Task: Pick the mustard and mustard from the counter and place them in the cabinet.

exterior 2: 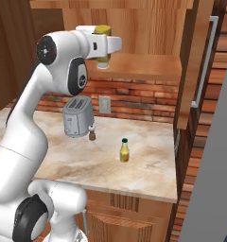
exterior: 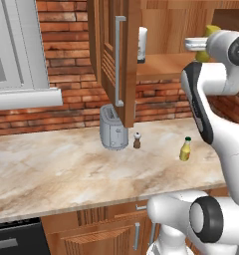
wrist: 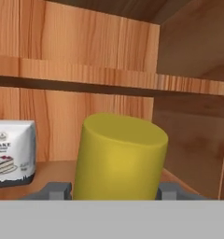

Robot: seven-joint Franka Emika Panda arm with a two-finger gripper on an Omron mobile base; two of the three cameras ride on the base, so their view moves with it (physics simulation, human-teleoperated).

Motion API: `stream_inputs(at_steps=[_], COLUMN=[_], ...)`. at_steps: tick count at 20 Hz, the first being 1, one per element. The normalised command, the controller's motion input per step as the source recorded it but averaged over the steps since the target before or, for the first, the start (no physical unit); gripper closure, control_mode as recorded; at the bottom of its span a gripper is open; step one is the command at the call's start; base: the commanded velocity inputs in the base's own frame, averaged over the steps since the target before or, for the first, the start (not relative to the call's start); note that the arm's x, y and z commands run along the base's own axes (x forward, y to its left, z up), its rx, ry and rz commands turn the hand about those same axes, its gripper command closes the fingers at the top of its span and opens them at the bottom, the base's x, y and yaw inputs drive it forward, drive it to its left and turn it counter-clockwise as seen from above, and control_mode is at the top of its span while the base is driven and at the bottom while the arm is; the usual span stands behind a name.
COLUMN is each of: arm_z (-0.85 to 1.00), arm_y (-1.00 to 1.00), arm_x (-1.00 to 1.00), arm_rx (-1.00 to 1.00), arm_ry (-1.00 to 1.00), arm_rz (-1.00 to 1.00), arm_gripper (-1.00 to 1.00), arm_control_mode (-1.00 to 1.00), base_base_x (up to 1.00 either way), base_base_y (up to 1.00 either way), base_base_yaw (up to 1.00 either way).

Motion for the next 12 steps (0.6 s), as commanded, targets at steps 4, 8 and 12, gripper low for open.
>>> stream_inputs(at_steps=[4, 8, 12], arm_z=[-0.26, -0.23, -0.07], arm_y=[0.02, 0.02, 0.04], arm_x=[0.11, 0.16, 0.37], arm_rx=[-0.04, -0.03, -0.01], arm_ry=[0.00, 0.00, 0.00], arm_rz=[0.03, 0.02, 0.01], arm_gripper=[1.00, 1.00, 1.00], arm_control_mode=[-1.00, -1.00, -1.00], base_base_x=[0.00, 0.00, 0.00], base_base_y=[0.00, 0.00, 0.00], base_base_yaw=[0.00, 0.00, 0.00])
